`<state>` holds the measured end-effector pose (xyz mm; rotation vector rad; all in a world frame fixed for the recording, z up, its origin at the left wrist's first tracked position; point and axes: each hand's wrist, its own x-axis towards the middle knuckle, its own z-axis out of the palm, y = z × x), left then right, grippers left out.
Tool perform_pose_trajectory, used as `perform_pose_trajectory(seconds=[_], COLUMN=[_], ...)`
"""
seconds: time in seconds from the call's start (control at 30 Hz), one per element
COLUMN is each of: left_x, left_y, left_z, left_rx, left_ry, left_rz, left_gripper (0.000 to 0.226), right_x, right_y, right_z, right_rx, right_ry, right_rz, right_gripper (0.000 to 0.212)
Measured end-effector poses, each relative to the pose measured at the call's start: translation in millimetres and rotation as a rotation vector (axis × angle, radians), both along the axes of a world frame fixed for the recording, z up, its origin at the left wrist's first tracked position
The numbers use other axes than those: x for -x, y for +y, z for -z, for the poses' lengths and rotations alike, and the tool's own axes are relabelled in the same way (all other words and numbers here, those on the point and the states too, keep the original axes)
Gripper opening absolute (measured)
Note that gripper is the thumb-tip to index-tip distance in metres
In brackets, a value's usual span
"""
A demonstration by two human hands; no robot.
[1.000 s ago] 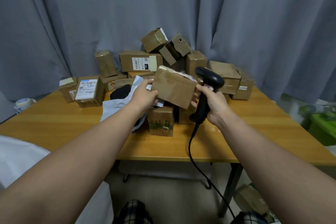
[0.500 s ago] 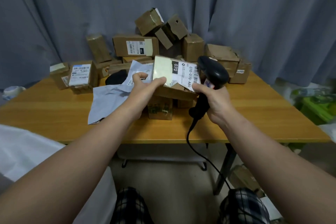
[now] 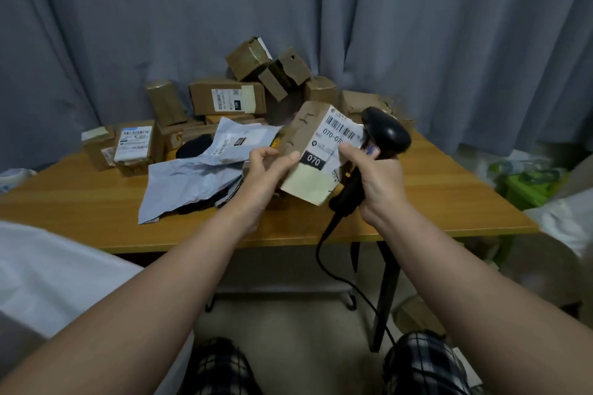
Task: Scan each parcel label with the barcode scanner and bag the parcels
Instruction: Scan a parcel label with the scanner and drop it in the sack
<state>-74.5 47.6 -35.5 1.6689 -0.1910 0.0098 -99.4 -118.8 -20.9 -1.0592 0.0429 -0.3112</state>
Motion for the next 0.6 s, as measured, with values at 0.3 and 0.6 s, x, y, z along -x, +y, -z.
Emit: perform_pose_trajectory(seconds=[0.3,0.6], left_x=[3.6,1.3], left_y=[14.9,40.6], left_z=[-10.8,3.0], left_rx=[-0.150,-0.067], left_ry=[-0.016,-0.114], left_rz=[-0.030,-0.070], left_gripper=[0.061,0.095], right_x=[5.6,43.7], right_y=[-5.9,13.6], right_z=[3.7,27.1], right_rx=[0.419,0.661], right_ry=[-0.039,-0.194], right_rz=[0.060,0.022], right_gripper=[0.011,0.035])
